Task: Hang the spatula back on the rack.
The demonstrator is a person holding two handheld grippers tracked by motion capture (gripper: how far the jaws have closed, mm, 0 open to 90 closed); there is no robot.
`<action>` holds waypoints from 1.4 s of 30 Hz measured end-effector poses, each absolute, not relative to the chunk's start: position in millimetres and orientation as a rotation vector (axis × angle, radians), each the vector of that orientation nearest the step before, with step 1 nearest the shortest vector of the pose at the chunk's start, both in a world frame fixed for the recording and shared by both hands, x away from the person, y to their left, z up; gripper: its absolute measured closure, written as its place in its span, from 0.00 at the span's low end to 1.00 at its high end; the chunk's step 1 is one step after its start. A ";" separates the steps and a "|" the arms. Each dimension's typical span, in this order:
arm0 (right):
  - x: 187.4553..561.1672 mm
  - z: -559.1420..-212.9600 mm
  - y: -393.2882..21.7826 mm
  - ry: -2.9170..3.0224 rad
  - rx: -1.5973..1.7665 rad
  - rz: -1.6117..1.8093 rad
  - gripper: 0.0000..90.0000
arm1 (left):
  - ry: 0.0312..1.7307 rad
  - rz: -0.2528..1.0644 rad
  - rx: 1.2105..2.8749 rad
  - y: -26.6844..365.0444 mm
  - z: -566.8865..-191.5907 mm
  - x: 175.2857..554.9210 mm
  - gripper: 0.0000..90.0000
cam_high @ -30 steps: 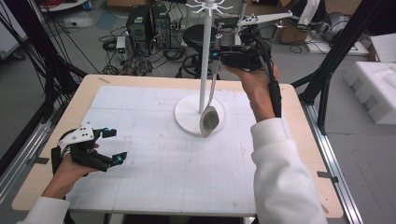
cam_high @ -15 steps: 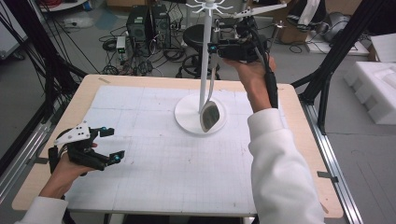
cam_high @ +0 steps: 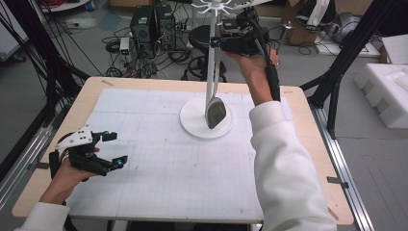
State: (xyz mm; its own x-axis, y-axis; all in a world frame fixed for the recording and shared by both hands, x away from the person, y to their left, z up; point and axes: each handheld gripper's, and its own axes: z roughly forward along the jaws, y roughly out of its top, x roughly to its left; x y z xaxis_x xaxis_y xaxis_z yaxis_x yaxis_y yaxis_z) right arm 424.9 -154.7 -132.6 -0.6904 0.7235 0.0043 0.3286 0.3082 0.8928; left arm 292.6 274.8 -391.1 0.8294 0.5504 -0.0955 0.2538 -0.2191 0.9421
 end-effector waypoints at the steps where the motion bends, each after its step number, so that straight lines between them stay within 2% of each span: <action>1: 426.1 -132.5 -154.0 2.178 0.932 1.336 0.77 | 0.614 0.306 1.809 275.0 -391.0 292.5 0.02; 21: 432.2 -130.7 -143.7 2.176 0.958 1.300 0.77 | 0.620 0.309 1.799 275.8 -390.3 292.1 0.02; 39: 441.6 -139.0 -150.7 2.177 1.004 1.264 0.76 | 0.631 0.310 1.803 277.2 -390.9 292.5 0.02; 42: 436.9 -143.1 -153.7 2.151 0.989 1.283 0.74 | 0.632 0.313 1.803 277.2 -391.2 292.9 0.02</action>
State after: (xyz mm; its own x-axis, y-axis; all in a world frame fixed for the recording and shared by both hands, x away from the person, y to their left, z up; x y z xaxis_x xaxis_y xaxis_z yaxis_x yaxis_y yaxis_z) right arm 436.9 -153.7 -143.1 -0.6447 0.7643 -0.0142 0.3508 0.3123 0.8829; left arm 292.9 277.2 -391.2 0.8199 0.5635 -0.1008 0.2619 -0.2126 0.9414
